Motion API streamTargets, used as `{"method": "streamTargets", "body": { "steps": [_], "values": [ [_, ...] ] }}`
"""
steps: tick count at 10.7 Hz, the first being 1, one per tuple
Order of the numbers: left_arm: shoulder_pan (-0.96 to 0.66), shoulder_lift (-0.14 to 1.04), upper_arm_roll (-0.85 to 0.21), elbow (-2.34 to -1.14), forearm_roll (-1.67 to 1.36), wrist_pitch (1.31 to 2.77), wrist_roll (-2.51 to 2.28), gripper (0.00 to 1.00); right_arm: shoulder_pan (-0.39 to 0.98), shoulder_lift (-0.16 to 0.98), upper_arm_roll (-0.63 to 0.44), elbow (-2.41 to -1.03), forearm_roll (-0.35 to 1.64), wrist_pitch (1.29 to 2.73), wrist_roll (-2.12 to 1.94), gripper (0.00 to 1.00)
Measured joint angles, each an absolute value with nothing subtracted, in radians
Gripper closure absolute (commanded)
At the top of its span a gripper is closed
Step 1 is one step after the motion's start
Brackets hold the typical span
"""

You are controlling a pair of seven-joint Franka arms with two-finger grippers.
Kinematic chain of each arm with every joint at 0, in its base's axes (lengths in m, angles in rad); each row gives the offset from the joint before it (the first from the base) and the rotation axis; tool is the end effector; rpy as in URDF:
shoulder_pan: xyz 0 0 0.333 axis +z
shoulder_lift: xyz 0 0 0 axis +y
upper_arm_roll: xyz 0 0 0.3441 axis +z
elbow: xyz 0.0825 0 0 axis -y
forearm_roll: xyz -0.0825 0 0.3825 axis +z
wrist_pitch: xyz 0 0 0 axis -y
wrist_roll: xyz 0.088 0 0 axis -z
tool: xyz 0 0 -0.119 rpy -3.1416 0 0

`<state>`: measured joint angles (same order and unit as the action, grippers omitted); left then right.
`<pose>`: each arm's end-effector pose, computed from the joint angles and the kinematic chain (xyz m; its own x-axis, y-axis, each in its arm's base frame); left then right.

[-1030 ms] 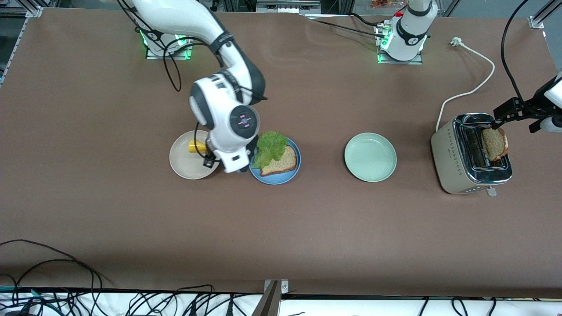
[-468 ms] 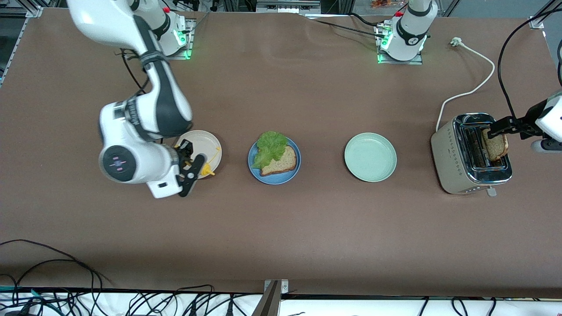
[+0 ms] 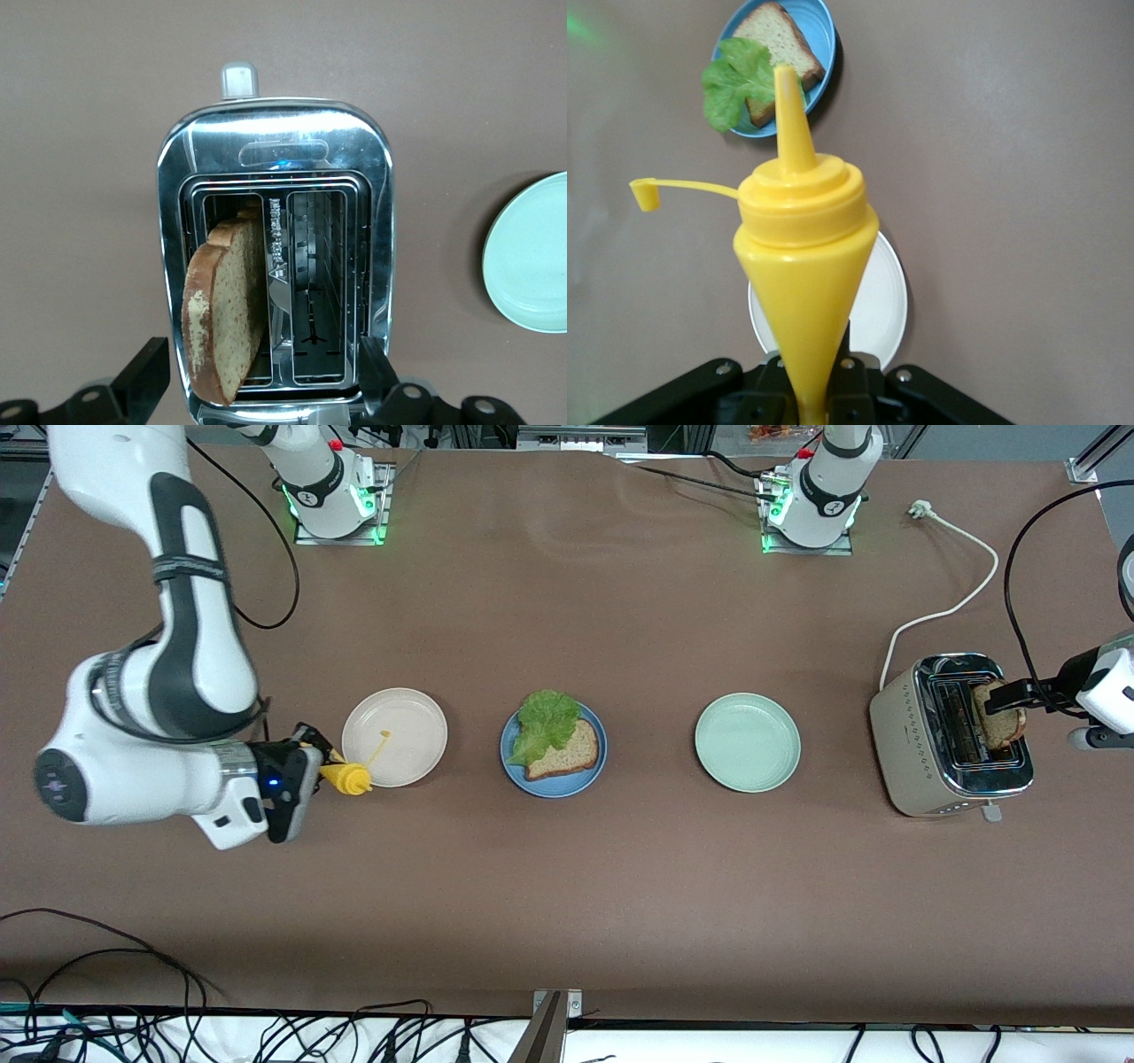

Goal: Make sandwich in blue plate with both arms
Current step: 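Move the bottle back toward its spot with the right gripper, then set the bottle down with the right gripper while the left gripper grasps toast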

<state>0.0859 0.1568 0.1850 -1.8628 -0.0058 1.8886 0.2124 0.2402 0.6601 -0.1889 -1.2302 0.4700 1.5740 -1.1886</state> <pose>0.5669 0.1524 0.4404 0.9897 0.0595 -0.1300 0.0605 -0.9982 0.0040 0.7071 0.1243 0.3838 0.4049 0.8944 0.1899 0.8636 -0.3059 -0.4007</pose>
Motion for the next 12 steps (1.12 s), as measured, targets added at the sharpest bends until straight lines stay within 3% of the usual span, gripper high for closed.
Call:
{"method": "streamTargets", "body": {
  "steps": [5,7,8,9,10,11,12],
  "values": [
    [0.087,0.2,0.212,-1.871,-0.006,1.889,0.213,0.06,0.077,0.666,-0.186,-1.241,0.642,1.431,-1.475,0.95],
    [0.088,0.218,0.219,-1.874,-0.006,1.89,0.214,0.15,0.019,0.687,-0.185,-1.248,0.668,1.403,-1.604,0.95],
    [0.088,0.224,0.219,-1.874,-0.006,1.89,0.214,0.29,-0.009,0.702,-0.185,-1.249,0.68,1.4,-1.677,0.95],
    [0.088,0.231,0.22,-1.875,-0.006,1.891,0.214,0.51,-0.032,0.718,-0.184,-1.25,0.693,1.398,-1.751,0.95],
    [0.088,0.236,0.22,-1.875,-0.006,1.891,0.214,0.59,-0.055,0.738,-0.184,-1.255,0.716,1.398,-1.824,0.95],
    [0.089,0.24,0.221,-1.875,-0.006,1.891,0.214,0.75,-0.075,0.759,-0.184,-1.262,0.735,1.397,-1.878,0.95],
    [0.09,0.24,0.221,-1.875,-0.006,1.893,0.214,0.83,-0.096,0.787,-0.183,-1.269,0.755,1.397,-1.941,0.95]
  ]
}}
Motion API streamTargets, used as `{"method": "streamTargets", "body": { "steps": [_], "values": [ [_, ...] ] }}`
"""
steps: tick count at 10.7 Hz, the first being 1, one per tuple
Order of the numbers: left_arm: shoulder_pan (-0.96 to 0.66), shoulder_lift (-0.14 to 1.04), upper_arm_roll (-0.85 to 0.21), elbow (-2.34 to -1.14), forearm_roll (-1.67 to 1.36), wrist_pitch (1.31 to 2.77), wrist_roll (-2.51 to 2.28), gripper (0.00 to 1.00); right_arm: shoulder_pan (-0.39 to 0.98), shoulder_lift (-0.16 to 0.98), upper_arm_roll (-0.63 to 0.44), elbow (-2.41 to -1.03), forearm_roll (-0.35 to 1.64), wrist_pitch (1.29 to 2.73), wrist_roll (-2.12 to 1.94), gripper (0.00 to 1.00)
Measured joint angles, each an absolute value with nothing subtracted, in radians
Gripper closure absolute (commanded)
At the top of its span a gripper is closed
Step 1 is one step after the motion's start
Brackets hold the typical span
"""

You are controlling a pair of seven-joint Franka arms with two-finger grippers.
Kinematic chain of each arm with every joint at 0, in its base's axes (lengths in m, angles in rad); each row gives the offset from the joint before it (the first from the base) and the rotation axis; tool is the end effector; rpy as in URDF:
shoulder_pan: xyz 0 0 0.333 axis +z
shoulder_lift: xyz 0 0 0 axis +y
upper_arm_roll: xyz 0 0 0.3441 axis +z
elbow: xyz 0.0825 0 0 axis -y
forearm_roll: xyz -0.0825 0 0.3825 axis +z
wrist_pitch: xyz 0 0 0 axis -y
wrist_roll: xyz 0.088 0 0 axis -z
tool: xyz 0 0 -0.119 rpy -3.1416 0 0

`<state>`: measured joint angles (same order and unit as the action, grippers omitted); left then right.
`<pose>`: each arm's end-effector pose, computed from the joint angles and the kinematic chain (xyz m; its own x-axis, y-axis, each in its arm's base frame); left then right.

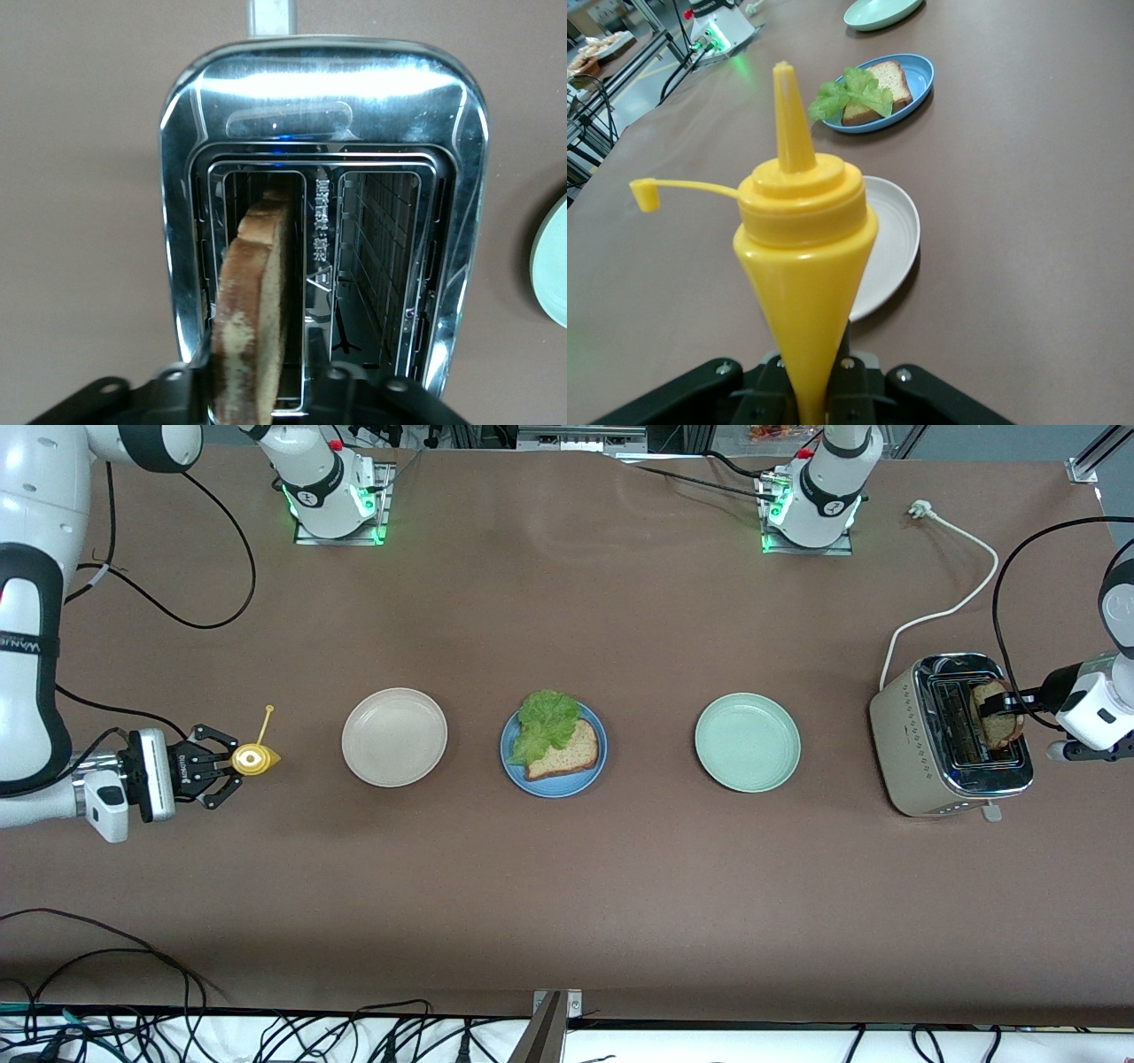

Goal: Make sandwich in blue plate with both arms
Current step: 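Set the bottle down with the right gripper while the left gripper grasps toast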

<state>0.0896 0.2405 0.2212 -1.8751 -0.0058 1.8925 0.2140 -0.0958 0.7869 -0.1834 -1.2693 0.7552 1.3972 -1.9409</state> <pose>0.5649 0.1741 0.3876 0.9706 0.0962 -0.2205 0.0986 -0.9951 -0.0005 0.6942 -0.0714 0.2903 0.1615 0.7123 0.6831 0.9277 0.1265 -0.3512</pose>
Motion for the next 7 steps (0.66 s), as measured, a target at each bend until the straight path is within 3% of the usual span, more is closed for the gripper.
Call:
{"method": "streamTargets", "body": {
  "steps": [2,7],
  "values": [
    [0.09,0.24,0.221,-1.873,-0.006,1.898,0.214,0.98,-0.14,0.859,-0.183,-1.278,0.819,1.398,-2.082,0.95],
    [0.089,0.19,0.21,-1.833,-0.006,1.899,0.22,1.0,-0.179,0.995,-0.178,-1.286,0.91,1.303,-2.377,0.95]
  ]
}}
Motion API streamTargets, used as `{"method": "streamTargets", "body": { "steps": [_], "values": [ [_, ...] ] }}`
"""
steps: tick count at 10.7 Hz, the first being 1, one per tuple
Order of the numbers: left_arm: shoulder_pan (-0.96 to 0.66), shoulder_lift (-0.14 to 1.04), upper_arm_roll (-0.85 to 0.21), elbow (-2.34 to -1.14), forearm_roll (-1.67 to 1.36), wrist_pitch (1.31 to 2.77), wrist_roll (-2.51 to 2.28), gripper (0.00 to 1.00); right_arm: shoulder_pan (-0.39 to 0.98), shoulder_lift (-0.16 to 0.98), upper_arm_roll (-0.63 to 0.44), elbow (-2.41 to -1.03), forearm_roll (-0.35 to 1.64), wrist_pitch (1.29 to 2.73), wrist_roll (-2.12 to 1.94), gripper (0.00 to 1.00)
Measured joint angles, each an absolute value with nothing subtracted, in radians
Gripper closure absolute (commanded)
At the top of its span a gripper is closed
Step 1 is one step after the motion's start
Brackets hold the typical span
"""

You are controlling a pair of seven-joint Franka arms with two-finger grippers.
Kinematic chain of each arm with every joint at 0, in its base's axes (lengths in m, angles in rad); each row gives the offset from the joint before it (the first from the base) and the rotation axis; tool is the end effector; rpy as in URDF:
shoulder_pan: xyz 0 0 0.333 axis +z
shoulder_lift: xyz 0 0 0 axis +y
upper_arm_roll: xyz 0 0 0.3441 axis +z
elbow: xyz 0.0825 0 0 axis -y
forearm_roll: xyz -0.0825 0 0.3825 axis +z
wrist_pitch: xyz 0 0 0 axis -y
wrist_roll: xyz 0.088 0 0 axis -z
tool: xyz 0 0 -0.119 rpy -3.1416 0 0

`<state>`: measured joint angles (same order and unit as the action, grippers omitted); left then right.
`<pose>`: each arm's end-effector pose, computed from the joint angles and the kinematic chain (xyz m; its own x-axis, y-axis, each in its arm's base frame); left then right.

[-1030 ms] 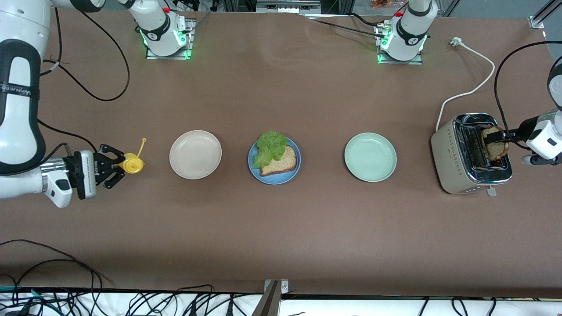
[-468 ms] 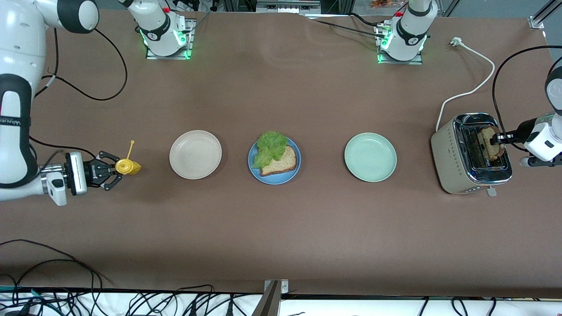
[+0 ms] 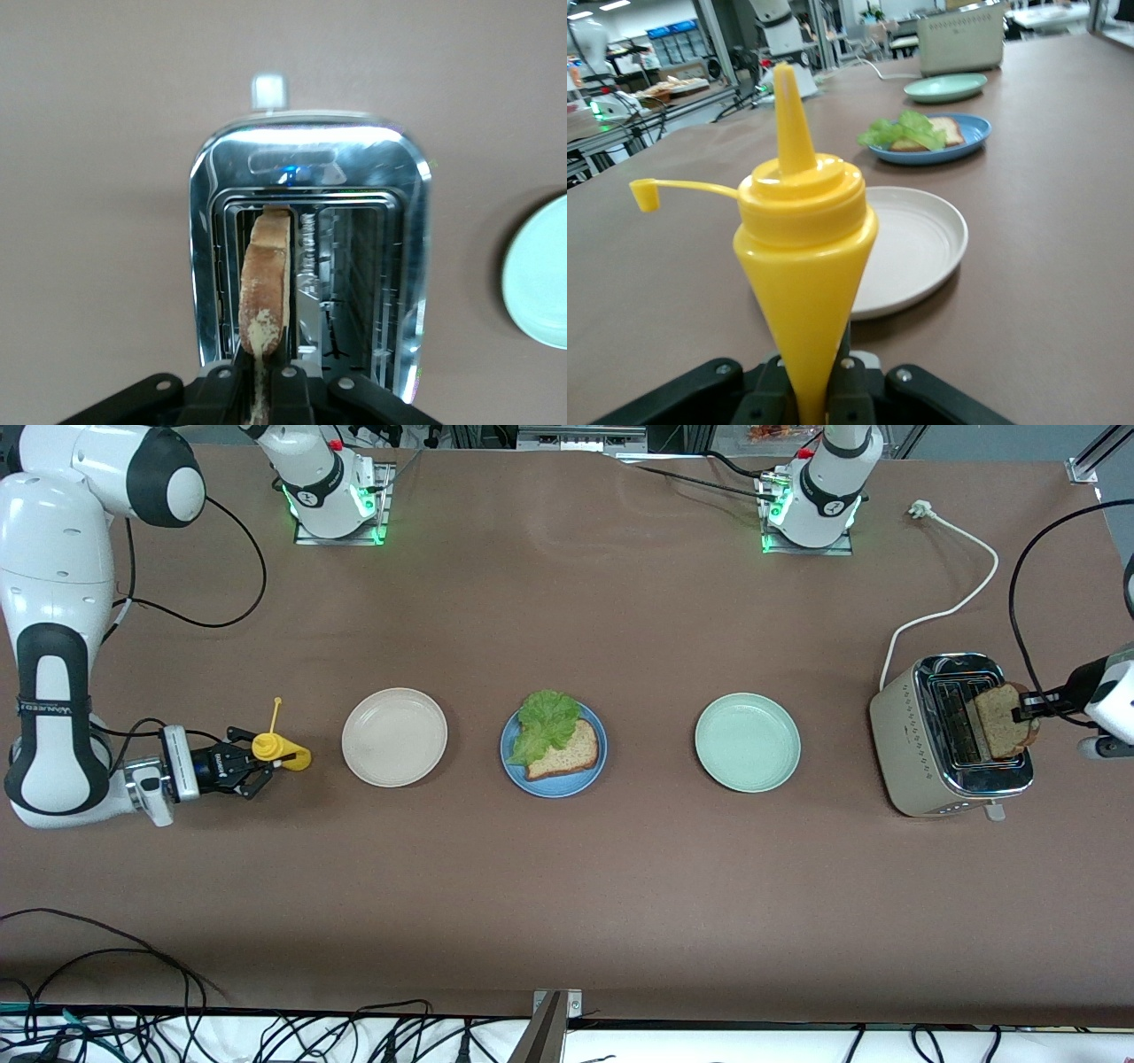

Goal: Make sandwich in blue plate with both arms
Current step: 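Set the bottle down with the right gripper while the left gripper grasps toast, then lift the toast from the toaster and carry it to the blue plate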

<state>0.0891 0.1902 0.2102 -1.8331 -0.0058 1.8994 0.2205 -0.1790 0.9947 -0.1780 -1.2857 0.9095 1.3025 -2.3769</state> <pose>0.5737 0.1700 0.4356 0.9891 0.0794 -0.1240 0.0791 -0.9968 -0.0073 0.6614 -0.1009 0.1560 0.0145 0.4254 0.9049 0.9295 0.3278 -0.1689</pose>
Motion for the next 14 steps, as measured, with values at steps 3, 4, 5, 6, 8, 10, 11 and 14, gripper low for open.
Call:
{"method": "streamTargets", "body": {
  "steps": [3,4,5,6,8,10,11,14],
  "values": [
    [0.088,0.083,0.156,-1.804,-0.005,1.876,0.221,1.0,-0.178,1.01,-0.162,-1.296,0.919,1.258,-2.465,0.95],
    [0.087,0.051,0.134,-1.793,-0.005,1.876,0.221,1.0,-0.178,1.015,-0.159,-1.298,0.919,1.254,-2.482,0.95],
    [0.087,0.023,0.108,-1.788,-0.005,1.876,0.22,1.0,-0.178,1.02,-0.158,-1.299,0.919,1.253,-2.488,0.95],
    [0.086,0.004,0.077,-1.787,-0.005,1.875,0.219,1.0,-0.178,1.026,-0.157,-1.299,0.919,1.253,-2.489,0.95],
    [0.085,-0.008,0.004,-1.787,-0.005,1.873,0.217,1.0,-0.178,1.03,-0.157,-1.299,0.919,1.252,-2.489,0.95],
    [0.084,-0.008,-0.077,-1.777,-0.006,1.828,0.182,1.0,-0.177,1.029,-0.157,-1.298,0.925,1.252,-2.492,0.95],
    [0.083,-0.008,-0.119,-1.757,-0.006,1.794,0.139,1.0,-0.175,1.028,-0.155,-1.297,0.925,1.251,-2.493,0.95],
    [0.079,0.003,-0.293,-1.743,-0.017,1.765,-0.006,1.0,-0.173,1.021,-0.155,-1.327,0.925,1.261,-2.497,0.94]
  ]
}}
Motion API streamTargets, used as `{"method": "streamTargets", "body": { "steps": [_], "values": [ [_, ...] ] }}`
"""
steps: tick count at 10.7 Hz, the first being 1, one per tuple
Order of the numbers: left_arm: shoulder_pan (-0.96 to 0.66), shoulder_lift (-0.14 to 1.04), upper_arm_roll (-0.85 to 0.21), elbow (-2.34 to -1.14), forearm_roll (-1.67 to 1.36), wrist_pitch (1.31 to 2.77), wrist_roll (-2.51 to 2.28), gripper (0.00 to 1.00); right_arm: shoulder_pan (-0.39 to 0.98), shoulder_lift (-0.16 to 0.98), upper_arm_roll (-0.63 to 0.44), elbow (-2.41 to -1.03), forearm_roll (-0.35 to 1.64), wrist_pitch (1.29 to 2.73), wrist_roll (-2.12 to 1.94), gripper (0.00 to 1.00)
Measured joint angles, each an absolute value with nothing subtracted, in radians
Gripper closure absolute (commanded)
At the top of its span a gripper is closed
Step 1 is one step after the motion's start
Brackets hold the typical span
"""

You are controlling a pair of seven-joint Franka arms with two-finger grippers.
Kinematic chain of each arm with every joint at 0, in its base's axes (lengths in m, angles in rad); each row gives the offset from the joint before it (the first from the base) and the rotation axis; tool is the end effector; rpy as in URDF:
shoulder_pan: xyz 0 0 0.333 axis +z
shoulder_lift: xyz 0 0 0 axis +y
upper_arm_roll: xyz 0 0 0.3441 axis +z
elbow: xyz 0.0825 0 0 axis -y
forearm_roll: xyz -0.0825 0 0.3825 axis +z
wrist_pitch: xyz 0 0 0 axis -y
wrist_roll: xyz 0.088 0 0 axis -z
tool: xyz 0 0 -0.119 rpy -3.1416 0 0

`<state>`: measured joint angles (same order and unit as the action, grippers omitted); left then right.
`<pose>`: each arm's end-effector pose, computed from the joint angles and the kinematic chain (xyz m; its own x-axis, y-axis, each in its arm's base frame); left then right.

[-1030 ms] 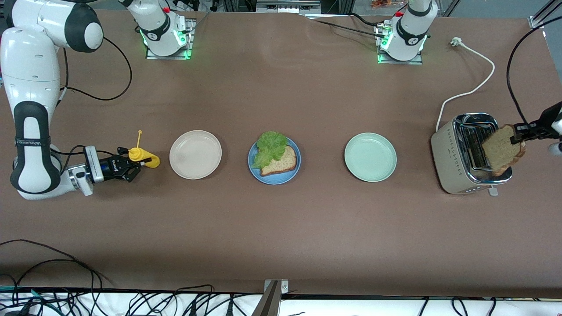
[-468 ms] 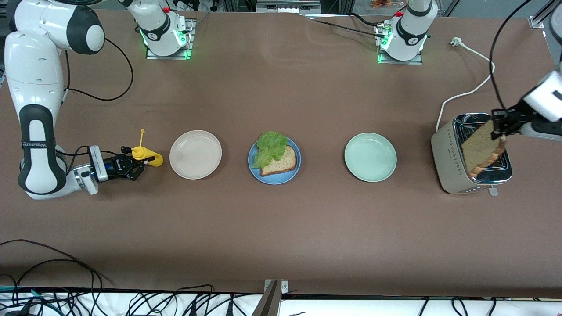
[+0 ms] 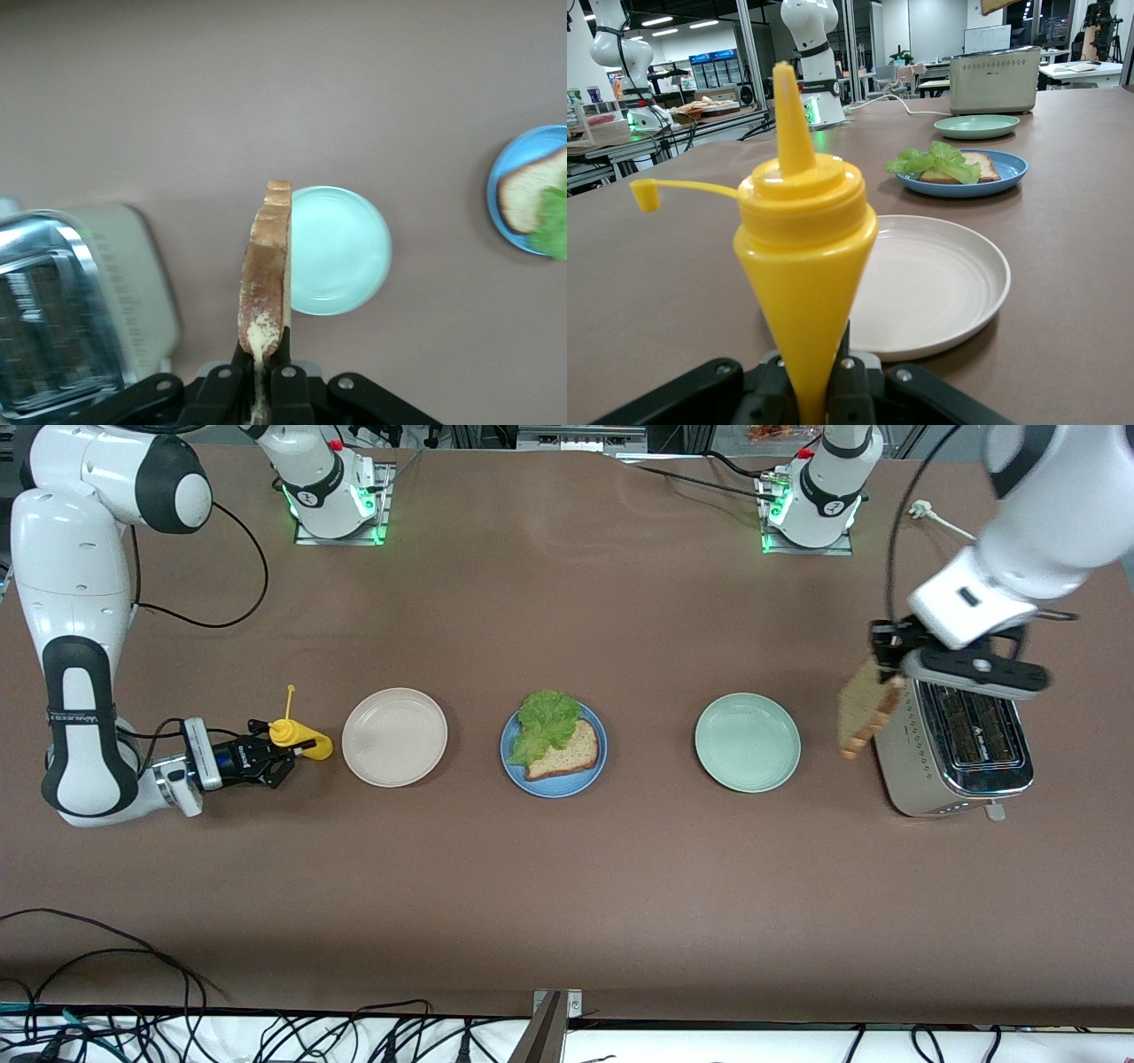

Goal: Make sandwich in blue plate with both arms
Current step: 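Lift the toast from the toaster and carry it to the blue plate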

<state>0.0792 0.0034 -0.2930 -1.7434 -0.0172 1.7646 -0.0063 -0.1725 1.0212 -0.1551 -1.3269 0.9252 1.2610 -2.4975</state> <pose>0.5516 -0.1213 0.5738 0.9791 -0.2027 0.0178 -0.2030 -0.9790 0.0180 0.6438 -0.0783 0.1298 -0.0315 0.3121 0.9495 0.9091 0.4037 -0.1026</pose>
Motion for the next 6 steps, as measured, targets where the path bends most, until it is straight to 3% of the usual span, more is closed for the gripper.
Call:
{"method": "streamTargets", "body": {
  "steps": [2,3,6],
  "values": [
    [0.073,0.049,-0.397,-1.745,-0.078,1.763,-0.098,1.0,-0.173,0.995,-0.155,-1.388,0.925,1.304,-2.512,0.88],
    [0.073,0.084,-0.438,-1.746,-0.105,1.764,-0.116,1.0,-0.173,0.985,-0.155,-1.41,0.925,1.317,-2.52,0.01],
    [0.074,0.202,-0.557,-1.719,-0.148,1.842,-0.196,1.0,-0.173,0.97,-0.155,-1.427,0.925,1.331,-2.522,0.0]
  ]
}}
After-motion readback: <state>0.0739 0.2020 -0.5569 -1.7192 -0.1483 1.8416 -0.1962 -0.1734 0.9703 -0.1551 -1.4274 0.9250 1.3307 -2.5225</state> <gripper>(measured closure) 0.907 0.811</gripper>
